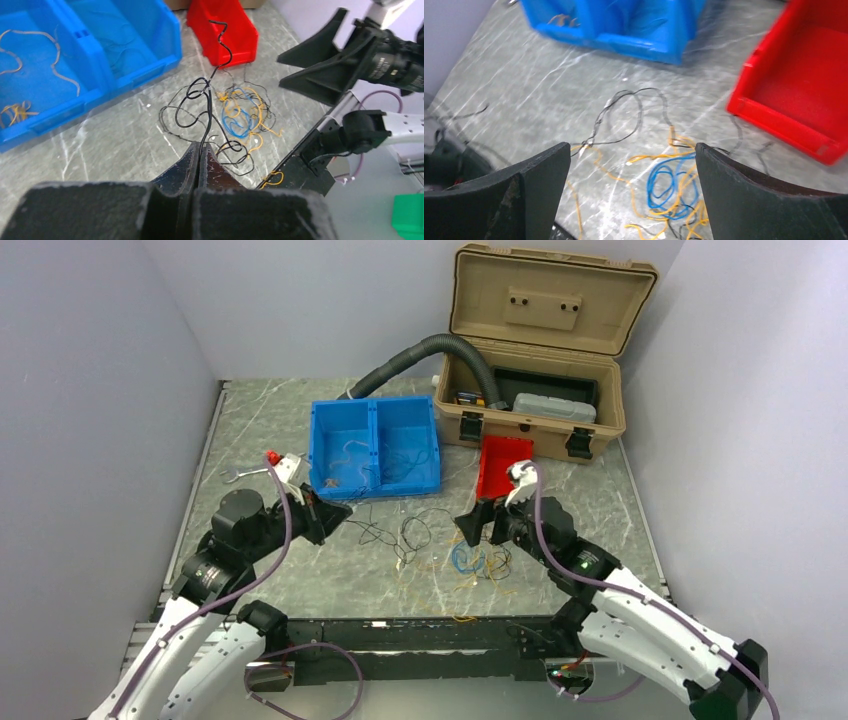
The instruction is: Untangle the cables
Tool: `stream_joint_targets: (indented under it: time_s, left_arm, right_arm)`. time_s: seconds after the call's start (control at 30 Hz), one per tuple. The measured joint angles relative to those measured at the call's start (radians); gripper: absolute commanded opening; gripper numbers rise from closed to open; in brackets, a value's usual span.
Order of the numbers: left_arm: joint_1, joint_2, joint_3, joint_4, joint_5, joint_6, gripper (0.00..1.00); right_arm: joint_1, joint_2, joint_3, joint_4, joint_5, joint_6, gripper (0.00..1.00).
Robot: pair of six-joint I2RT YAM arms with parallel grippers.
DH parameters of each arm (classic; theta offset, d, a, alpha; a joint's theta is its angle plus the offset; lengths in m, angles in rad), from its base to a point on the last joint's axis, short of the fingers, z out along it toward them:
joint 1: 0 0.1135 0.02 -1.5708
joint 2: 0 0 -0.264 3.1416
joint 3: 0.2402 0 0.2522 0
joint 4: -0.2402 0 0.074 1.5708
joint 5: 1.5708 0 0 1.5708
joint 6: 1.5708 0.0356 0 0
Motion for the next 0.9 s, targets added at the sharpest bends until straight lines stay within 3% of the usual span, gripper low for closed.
stream_joint_targets:
  time_s: [0.4,0.7,0.9]
  left_arm:
    - [0.000,0.052,0.001,0.131,0.228,0.017,0.00]
    - [0.000,0.087,-0.005,0.224,0.314,-0.016,0.00]
    - [0.000,0.110,-0.011,0.261,0.341,-0.034,0.00]
  right_arm:
    - [0.017,0.210,0.061,0.270,-0.492,-0.051,0.90]
    - [0.113,0.319,0.152,0.396,-0.554,-0.045,0.90]
    - [0.180,0.396,0.213,0.415,-0.537,-0.051,0.79]
